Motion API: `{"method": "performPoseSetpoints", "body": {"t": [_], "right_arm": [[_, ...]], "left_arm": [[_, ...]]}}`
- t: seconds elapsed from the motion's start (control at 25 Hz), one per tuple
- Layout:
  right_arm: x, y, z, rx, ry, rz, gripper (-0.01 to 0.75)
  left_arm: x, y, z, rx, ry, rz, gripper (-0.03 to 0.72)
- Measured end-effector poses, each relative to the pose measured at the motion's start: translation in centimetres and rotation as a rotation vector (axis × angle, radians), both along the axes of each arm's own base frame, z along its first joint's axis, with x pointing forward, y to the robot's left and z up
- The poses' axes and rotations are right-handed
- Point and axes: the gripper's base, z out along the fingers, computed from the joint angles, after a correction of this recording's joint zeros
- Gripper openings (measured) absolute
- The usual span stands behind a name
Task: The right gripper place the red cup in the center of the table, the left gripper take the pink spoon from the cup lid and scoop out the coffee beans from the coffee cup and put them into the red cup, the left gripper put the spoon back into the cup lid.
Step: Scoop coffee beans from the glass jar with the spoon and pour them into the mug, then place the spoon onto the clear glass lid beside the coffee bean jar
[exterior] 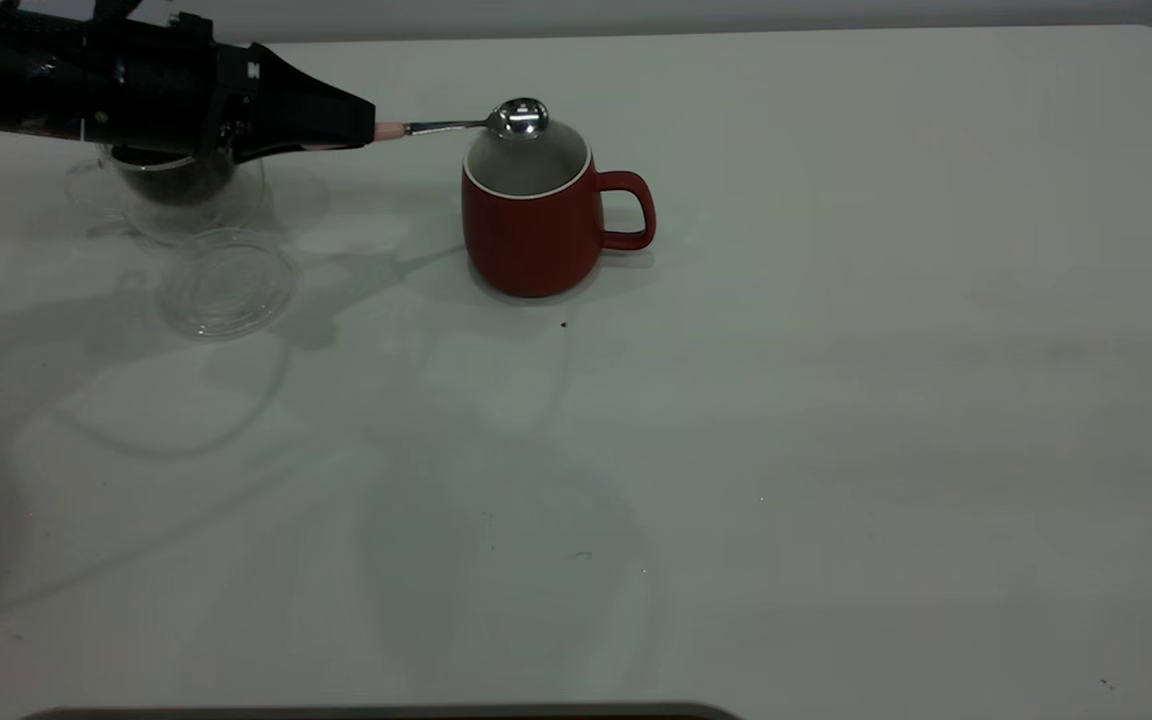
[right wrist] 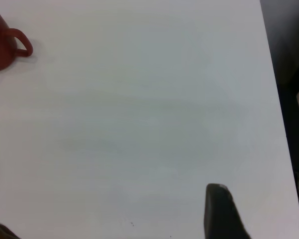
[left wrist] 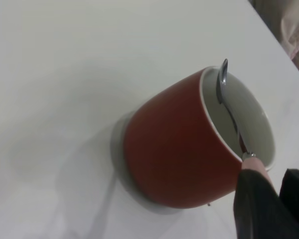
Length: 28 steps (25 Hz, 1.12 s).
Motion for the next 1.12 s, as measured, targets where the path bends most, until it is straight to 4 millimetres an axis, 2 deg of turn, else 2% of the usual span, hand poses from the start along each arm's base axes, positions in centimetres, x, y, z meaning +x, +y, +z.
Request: {"method": "performPoseSetpoints", "body": {"t": [0.2, 0.32, 0.52, 0.64, 0.76, 0.88, 1.0, 1.12], "right_arm": [[0.0, 0.0, 0.0, 0.000, 0.000, 0.000, 0.414], [0.0, 0.0, 0.0, 0.000, 0.000, 0.000, 0.414], [0.0, 0.0, 0.0, 0.000, 0.001, 0.000, 0.414], [0.0, 0.0, 0.0, 0.000, 0.001, 0.000, 0.414], [0.0, 0.0, 0.0, 0.000, 0.001, 0.000, 0.414], [0.0, 0.0, 0.0, 0.000, 0.001, 0.000, 0.414], [0.0, 0.0, 0.0, 0.000, 0.001, 0.000, 0.414], [0.0, 0.0, 0.0, 0.000, 0.001, 0.000, 0.414]], "left_arm": [[-0.2, -0.1, 0.6, -0.053, 0.056, 0.000, 0.119], [-0.3, 0.9, 3.1, -0.090, 0.146, 0.007, 0.119], [-1.4, 4.3, 8.6, -0.124, 0.269, -0.003, 0.119], [-2.1, 7.6, 10.4, -0.132, 0.287, 0.043, 0.119], [-2.7, 11.3, 10.5, -0.131, 0.317, 0.135, 0.119], [-3.6, 14.4, 9.8, -0.107, 0.352, 0.189, 0.119], [-4.5, 16.1, 8.2, -0.080, 0.405, 0.199, 0.119], [-4.9, 17.0, 6.1, -0.056, 0.466, 0.218, 0.119]]}}
